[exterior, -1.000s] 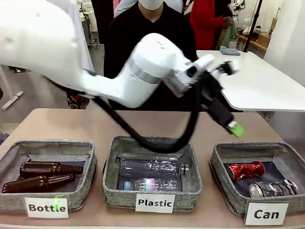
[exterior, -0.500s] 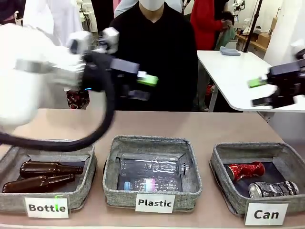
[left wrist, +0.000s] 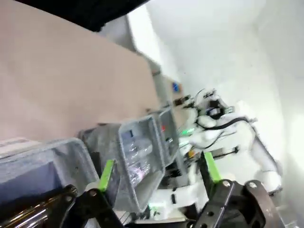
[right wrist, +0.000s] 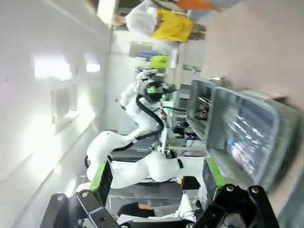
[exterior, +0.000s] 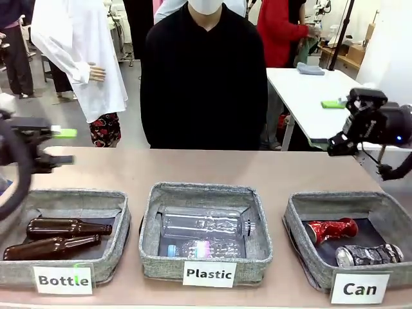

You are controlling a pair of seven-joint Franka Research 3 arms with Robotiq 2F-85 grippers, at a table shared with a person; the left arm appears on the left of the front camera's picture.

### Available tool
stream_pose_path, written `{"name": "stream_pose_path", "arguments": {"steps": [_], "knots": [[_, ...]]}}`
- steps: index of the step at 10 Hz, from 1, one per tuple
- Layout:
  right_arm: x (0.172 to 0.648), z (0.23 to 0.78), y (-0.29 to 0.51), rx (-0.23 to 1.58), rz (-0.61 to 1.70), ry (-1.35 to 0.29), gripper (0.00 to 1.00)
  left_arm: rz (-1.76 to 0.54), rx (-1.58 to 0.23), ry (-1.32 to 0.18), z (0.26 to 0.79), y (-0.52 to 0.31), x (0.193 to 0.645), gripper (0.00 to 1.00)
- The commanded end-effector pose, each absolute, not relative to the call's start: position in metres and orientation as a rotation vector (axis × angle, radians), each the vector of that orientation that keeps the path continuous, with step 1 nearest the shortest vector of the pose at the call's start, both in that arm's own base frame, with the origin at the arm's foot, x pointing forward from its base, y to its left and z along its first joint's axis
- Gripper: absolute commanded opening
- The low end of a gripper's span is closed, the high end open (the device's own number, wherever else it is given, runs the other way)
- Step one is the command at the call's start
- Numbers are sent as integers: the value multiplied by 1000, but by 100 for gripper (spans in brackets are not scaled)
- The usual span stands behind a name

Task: Sort the can waste into the basket.
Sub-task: Pick up the can waste from the table and place it in the right Fabric basket.

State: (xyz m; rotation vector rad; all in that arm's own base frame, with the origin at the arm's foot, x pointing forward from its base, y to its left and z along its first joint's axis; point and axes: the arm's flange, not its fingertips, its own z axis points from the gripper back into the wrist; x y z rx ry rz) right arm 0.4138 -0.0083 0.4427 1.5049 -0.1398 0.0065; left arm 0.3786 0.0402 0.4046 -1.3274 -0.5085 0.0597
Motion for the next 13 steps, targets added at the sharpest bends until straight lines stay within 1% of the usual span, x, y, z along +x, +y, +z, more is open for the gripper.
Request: {"name": "stream_pose_path", "arguments": {"steps": [1, 2, 3, 13], "knots": [[414, 441, -49, 1270, 54, -130, 100, 33, -1534, -616, 383, 62, 354, 88], [401, 431, -65, 1102, 36, -154, 100, 60, -1327, -509, 405, 40, 379, 88], [412, 433, -35, 1414, 3, -121, 100, 60, -1327, -509, 405, 40, 379, 88], [412, 433, -35, 1414, 3, -121, 100, 60, -1327, -509, 405, 40, 379, 88]]}}
